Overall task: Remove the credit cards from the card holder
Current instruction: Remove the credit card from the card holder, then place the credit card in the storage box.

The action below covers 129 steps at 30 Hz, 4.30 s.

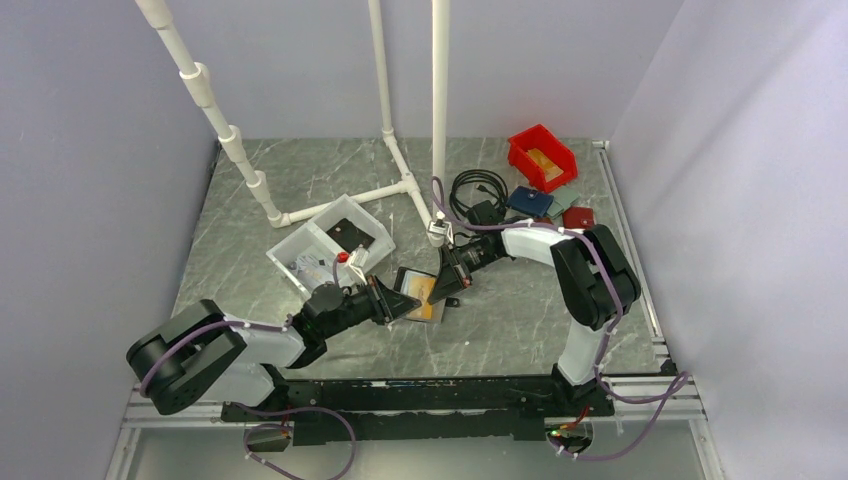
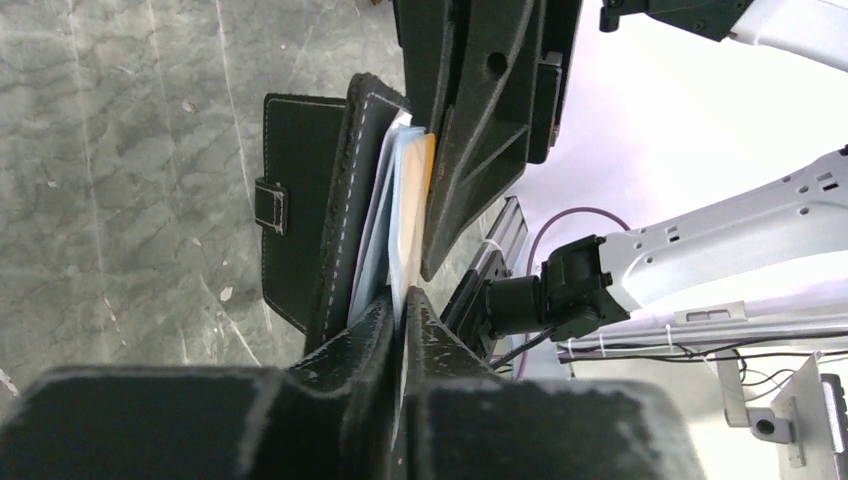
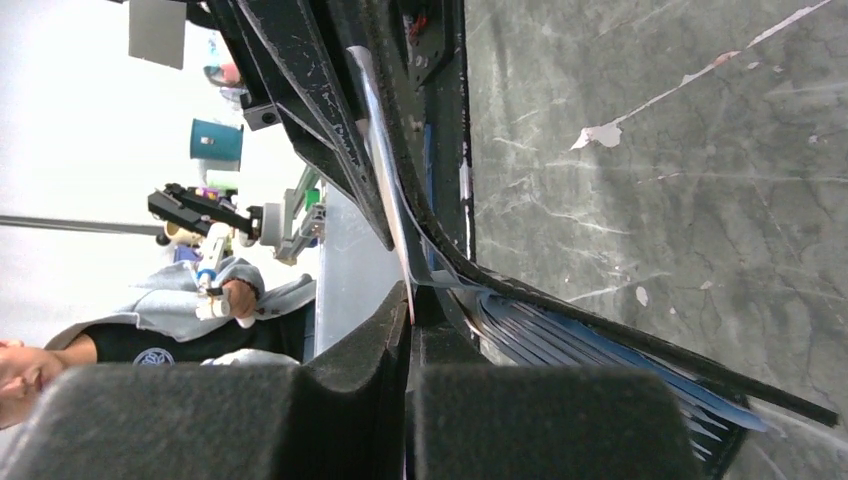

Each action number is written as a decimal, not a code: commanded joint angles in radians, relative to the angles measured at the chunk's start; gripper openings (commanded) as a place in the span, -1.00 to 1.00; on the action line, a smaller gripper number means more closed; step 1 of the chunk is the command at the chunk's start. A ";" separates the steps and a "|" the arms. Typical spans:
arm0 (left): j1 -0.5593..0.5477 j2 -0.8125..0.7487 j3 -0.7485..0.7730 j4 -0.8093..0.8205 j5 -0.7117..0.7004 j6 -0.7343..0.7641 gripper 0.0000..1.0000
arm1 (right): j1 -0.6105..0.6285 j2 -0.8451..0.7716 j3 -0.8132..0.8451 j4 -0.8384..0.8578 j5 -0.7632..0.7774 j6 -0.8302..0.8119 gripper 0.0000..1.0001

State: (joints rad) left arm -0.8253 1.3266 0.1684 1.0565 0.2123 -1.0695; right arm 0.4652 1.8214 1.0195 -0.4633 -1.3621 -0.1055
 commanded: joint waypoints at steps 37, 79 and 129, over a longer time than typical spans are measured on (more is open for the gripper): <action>0.056 -0.343 0.047 -0.796 -0.111 0.096 -1.00 | -0.034 -0.134 0.144 -0.434 0.476 -0.619 -1.00; 0.072 -0.317 0.053 -0.770 -0.021 0.192 -1.00 | -0.675 0.303 0.975 -0.019 0.972 -0.067 -1.00; 0.108 -0.271 0.093 -0.679 0.089 0.190 -1.00 | -0.490 -0.255 0.366 -0.165 0.518 -0.348 -0.31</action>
State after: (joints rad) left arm -0.7219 1.0252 0.2138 0.2932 0.2588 -0.8776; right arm -0.0650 1.6573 1.4872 -0.6174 -0.6964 -0.3935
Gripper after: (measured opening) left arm 0.009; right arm 0.339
